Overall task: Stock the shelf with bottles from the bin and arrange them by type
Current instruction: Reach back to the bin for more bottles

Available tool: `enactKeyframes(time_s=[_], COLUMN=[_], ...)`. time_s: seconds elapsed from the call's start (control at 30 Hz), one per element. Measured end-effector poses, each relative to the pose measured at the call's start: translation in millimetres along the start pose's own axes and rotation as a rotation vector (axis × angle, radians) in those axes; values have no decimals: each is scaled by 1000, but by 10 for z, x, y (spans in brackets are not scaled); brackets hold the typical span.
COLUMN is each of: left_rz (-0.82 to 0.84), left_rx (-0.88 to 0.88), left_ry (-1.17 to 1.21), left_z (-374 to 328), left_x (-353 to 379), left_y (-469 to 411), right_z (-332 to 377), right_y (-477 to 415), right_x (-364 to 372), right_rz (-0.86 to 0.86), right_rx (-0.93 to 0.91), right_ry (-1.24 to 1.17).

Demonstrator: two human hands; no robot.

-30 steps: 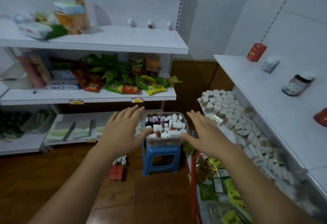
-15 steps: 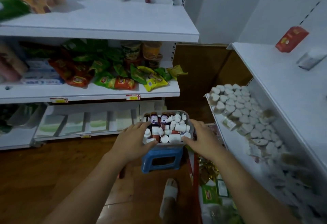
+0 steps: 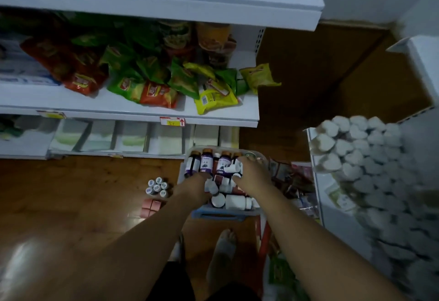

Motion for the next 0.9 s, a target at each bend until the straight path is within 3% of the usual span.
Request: enactKeyframes(time_s=[0.2,0.43,0.57,0.67,0.8,0.9], left_rz=[27,-41,-5,64,146,259], left_rx=[37,89,88,100,153,256], left_ry=[-127,5,295,721,1197,1365], left_z=[-77,45,90,70,-125,-462], left_x=[250,254,115,-290,-1201,-1919], left_y=[-451,-683,-657,-532,-197,167], right_z=[-80,-132,-116,20,453,872], right_y=[-445,-700,-621,-485,-202,67], right_x=[350,446,361,112,-677,-1401], right_rz=[89,25,-91,-212,-395,-537], right_rx=[-2,92,90,68,27,-102], right_ry=[116,142,-23,-400,-835,-1006])
Point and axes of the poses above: each hand's wrist, its own y-axis away from the middle knuckle, its own x-axis out of the palm, z = x × y, the point moved 5 cm from there along -y, towards the middle knuckle, and after that the axes turned 14 degrees about -x, right-handed, at the moved point
